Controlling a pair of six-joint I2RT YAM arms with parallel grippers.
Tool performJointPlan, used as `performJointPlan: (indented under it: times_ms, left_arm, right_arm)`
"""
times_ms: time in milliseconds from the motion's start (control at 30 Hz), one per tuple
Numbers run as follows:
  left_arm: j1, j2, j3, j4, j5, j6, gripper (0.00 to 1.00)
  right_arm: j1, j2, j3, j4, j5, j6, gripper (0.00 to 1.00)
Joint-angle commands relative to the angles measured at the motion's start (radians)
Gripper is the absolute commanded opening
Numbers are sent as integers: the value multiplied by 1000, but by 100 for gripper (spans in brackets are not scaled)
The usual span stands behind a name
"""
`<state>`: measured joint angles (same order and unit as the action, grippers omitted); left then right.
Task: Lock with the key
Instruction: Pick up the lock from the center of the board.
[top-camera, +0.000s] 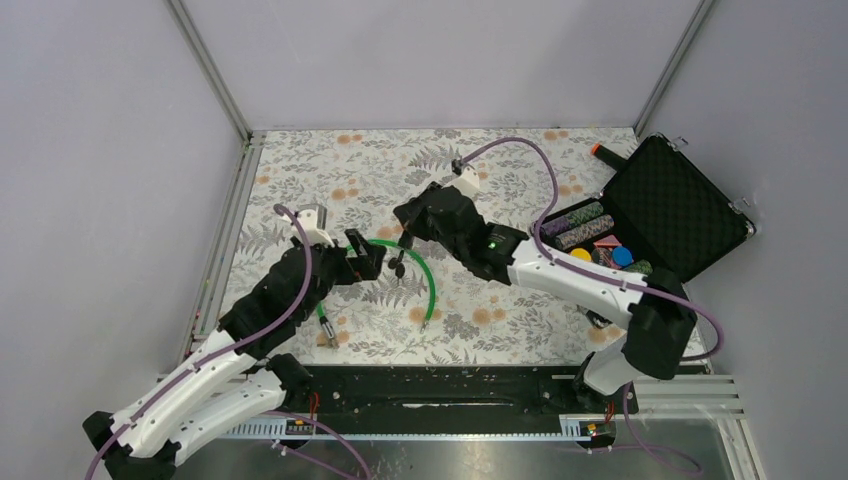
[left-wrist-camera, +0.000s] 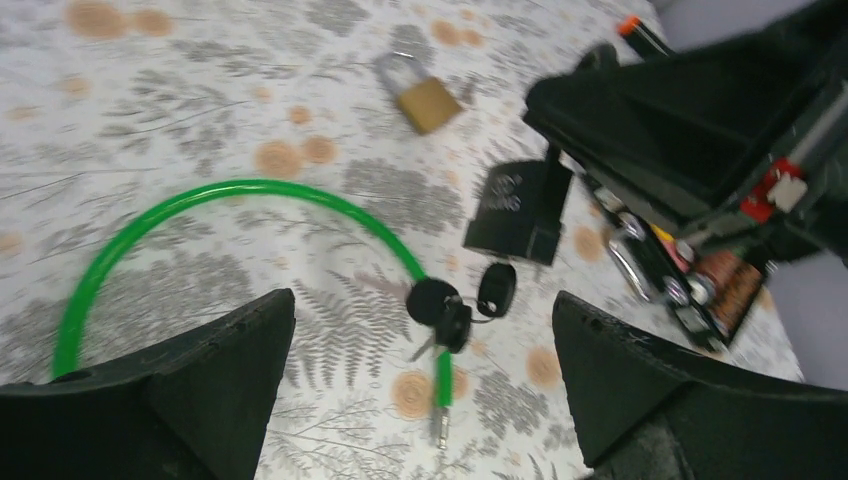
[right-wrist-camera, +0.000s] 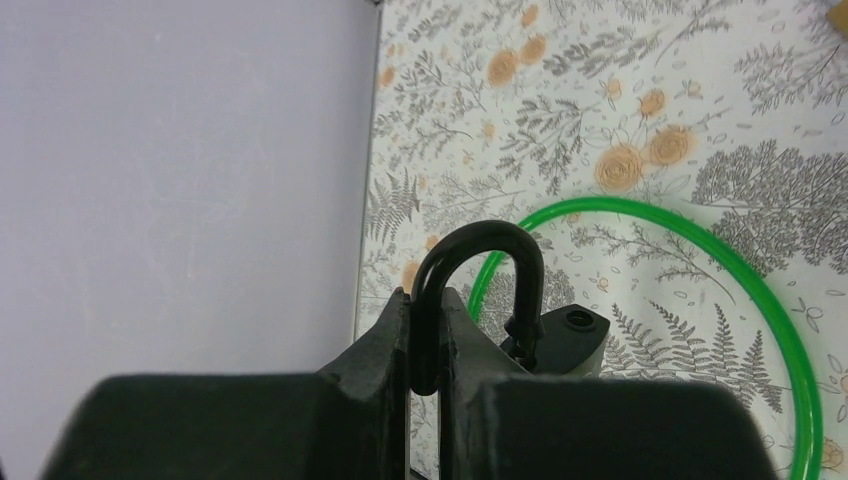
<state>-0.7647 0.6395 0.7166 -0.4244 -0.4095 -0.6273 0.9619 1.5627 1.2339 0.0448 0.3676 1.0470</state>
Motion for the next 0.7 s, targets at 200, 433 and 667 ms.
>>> performJointPlan:
  times_ms: [200, 433, 667]
  left_arm:
    - [3, 89, -21, 418, 346, 231, 99]
    - [1, 179, -36, 607, 402, 306, 99]
    - [-59, 247, -95, 852, 377, 313, 98]
  right_arm:
    - [-7, -189, 37, -30, 109, -38, 0]
    - [-34, -279, 24, -95, 60, 43, 0]
    - [-60, -351, -31, -103, 50, 189, 0]
